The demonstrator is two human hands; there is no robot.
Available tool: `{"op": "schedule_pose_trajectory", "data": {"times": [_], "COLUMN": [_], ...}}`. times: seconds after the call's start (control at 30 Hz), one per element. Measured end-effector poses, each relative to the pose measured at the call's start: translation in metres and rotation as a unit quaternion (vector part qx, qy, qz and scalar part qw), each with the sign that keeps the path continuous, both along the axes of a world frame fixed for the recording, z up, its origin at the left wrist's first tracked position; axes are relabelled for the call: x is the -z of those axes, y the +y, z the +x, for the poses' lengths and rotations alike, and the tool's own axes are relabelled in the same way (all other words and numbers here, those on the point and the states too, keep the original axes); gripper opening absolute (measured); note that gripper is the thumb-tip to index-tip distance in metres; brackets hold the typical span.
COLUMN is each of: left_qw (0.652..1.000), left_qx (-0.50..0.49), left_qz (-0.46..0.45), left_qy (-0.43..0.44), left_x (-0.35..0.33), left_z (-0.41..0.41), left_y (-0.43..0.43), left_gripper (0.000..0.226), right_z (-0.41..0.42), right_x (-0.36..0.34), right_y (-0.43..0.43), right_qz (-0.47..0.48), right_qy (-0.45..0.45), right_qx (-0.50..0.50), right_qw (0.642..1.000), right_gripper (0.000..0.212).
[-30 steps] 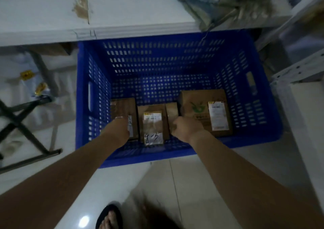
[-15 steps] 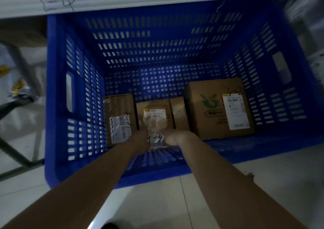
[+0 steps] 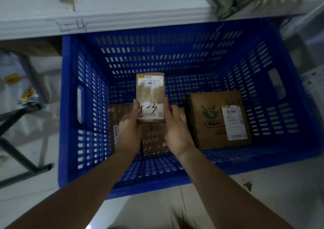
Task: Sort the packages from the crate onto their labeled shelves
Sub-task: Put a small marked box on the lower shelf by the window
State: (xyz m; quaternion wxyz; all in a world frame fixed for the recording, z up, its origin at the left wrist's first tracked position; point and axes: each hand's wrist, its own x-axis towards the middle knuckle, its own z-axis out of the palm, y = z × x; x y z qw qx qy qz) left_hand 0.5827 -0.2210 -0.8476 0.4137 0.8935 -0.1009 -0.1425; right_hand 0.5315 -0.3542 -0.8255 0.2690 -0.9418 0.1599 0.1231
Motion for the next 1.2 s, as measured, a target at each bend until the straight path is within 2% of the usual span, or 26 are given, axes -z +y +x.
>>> {"op": "schedule_pose_trajectory", "data": {"times": [0.13, 0.23, 0.3, 0.43, 0.57, 0.6, 0.63, 0.7, 0.73, 0.87, 0.93, 1.1, 1.2], "left_qw": [0.999, 0.995, 0.993, 0.988, 0.977, 0.974, 0.966, 0.934, 0.919, 0.861, 0.835, 0.775, 0.742], "left_qx": [-0.015, -0.023, -0.018, 0.007, 0.064, 0.068, 0.077, 0.126, 0.140, 0.156, 0.167, 0.181, 0.183], "left_qz": [-0.041, -0.085, -0.097, -0.102, -0.082, -0.070, -0.064, -0.035, -0.025, -0.015, -0.014, -0.080, -0.113], "left_qy": [-0.011, -0.048, -0.068, -0.118, -0.186, -0.205, -0.237, -0.334, -0.368, -0.484, -0.524, -0.600, -0.635], "left_x": [-0.063, -0.129, -0.180, -0.293, -0.421, -0.456, -0.492, -0.565, -0.603, -0.759, -0.823, -0.941, -0.993], "left_z": [0.003, 0.007, 0.009, 0.007, 0.002, 0.000, -0.001, -0.005, -0.007, -0.023, -0.037, -0.090, -0.121], "left_y": [-0.005, -0.013, -0.016, -0.021, -0.032, -0.034, -0.036, -0.038, -0.039, -0.042, -0.043, -0.044, -0.037], "left_gripper": [0.068, 0.066, 0.067, 0.070, 0.043, 0.042, 0.047, 0.082, 0.089, 0.077, 0.081, 0.075, 0.081], "right_z": [-0.009, -0.008, -0.006, -0.005, -0.004, -0.005, -0.008, -0.016, -0.022, -0.058, -0.083, -0.147, -0.182], "right_x": [-0.049, -0.099, -0.143, -0.259, -0.391, -0.427, -0.465, -0.545, -0.585, -0.735, -0.796, -0.915, -0.966], "right_y": [-0.002, -0.002, -0.005, -0.024, -0.044, -0.049, -0.054, -0.065, -0.070, -0.085, -0.085, -0.071, -0.056], "right_qz": [0.038, 0.065, 0.046, -0.009, -0.051, -0.053, -0.060, -0.093, -0.105, -0.166, -0.198, -0.275, -0.305], "right_qy": [-0.066, -0.174, -0.238, -0.326, -0.371, -0.382, -0.392, -0.425, -0.442, -0.501, -0.533, -0.586, -0.623], "right_qx": [0.035, 0.067, 0.071, 0.040, 0.011, 0.006, 0.002, -0.007, -0.012, -0.015, -0.014, 0.029, 0.042], "right_qw": [0.997, 0.980, 0.968, 0.945, 0.927, 0.923, 0.918, 0.901, 0.891, 0.849, 0.822, 0.761, 0.719], "right_gripper": [0.084, 0.087, 0.085, 0.082, 0.077, 0.076, 0.076, 0.079, 0.080, 0.081, 0.079, 0.064, 0.051]}}
